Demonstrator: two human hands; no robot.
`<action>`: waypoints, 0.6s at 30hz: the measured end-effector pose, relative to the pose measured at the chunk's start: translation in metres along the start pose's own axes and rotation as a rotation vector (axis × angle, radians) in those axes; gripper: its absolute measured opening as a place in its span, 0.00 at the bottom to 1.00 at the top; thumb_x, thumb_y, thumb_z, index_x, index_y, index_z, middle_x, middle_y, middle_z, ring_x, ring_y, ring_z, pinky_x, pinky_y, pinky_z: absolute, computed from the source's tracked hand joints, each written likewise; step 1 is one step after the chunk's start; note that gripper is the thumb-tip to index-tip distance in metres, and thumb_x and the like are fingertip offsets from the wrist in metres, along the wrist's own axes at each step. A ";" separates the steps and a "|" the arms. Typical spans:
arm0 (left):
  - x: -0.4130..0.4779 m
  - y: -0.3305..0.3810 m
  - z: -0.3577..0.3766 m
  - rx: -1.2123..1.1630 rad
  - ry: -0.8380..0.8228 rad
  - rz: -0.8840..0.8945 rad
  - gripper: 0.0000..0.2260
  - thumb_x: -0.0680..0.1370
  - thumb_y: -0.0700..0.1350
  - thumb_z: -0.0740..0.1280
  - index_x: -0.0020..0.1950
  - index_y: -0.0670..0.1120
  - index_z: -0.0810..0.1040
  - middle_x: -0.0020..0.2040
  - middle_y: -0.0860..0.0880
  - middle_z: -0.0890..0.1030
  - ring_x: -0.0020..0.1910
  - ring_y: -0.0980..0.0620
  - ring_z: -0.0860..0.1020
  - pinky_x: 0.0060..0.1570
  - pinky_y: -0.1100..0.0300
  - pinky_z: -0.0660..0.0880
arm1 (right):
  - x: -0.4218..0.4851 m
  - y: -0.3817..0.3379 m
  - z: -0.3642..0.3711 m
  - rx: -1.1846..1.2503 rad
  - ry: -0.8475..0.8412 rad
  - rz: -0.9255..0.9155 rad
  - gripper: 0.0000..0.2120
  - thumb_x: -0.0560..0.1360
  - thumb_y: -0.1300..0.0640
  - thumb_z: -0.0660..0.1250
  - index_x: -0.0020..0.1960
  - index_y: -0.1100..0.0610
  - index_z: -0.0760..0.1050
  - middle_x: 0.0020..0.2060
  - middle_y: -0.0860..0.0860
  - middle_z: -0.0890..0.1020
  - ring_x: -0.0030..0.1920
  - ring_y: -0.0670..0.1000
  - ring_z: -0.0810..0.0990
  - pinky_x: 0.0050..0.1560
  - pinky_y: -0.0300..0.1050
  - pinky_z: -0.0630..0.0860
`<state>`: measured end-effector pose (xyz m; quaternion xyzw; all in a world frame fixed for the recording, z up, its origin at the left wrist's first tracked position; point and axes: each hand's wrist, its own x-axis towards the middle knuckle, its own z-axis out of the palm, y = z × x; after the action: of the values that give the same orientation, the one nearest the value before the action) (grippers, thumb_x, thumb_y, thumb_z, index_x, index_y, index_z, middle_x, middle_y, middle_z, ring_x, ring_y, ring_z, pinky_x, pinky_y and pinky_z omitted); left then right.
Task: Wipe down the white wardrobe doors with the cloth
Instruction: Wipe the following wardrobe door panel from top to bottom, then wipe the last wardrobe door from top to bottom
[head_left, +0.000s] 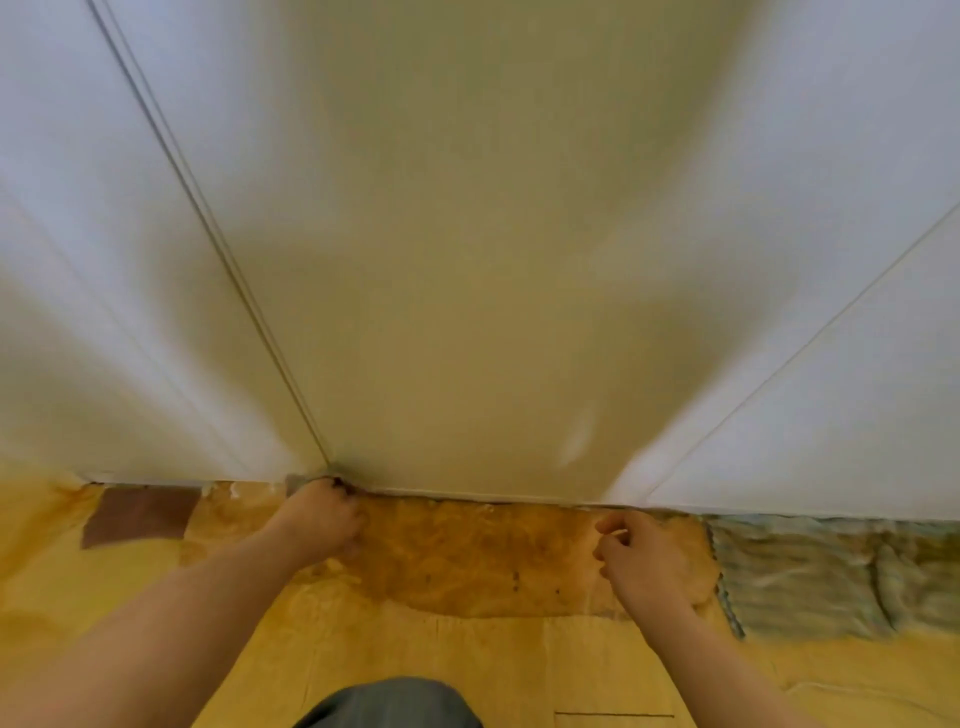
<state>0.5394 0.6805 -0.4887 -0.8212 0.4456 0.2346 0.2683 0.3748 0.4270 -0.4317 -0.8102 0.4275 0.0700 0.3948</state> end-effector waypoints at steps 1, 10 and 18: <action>-0.001 0.009 -0.011 -0.034 -0.001 0.010 0.16 0.82 0.47 0.54 0.67 0.43 0.71 0.65 0.43 0.72 0.63 0.42 0.72 0.60 0.50 0.67 | -0.004 -0.006 -0.001 0.008 -0.014 0.004 0.09 0.77 0.62 0.57 0.51 0.55 0.75 0.42 0.54 0.81 0.42 0.54 0.79 0.36 0.41 0.73; -0.028 0.074 -0.174 -1.154 0.243 -0.056 0.13 0.82 0.42 0.56 0.66 0.42 0.68 0.61 0.42 0.76 0.58 0.45 0.74 0.50 0.60 0.67 | -0.049 -0.071 -0.060 0.260 -0.165 0.036 0.10 0.76 0.63 0.57 0.56 0.56 0.71 0.44 0.52 0.78 0.43 0.53 0.76 0.37 0.41 0.70; -0.141 0.066 -0.366 -1.731 0.249 -0.067 0.05 0.83 0.44 0.56 0.56 0.47 0.70 0.53 0.45 0.76 0.50 0.49 0.75 0.51 0.58 0.72 | -0.118 -0.182 -0.219 0.451 -0.154 0.013 0.20 0.78 0.52 0.60 0.69 0.51 0.61 0.55 0.54 0.76 0.50 0.53 0.76 0.49 0.46 0.72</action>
<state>0.4669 0.4980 -0.1432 -0.7687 0.1128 0.3911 -0.4934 0.3885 0.4081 -0.1243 -0.6908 0.4063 0.0368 0.5970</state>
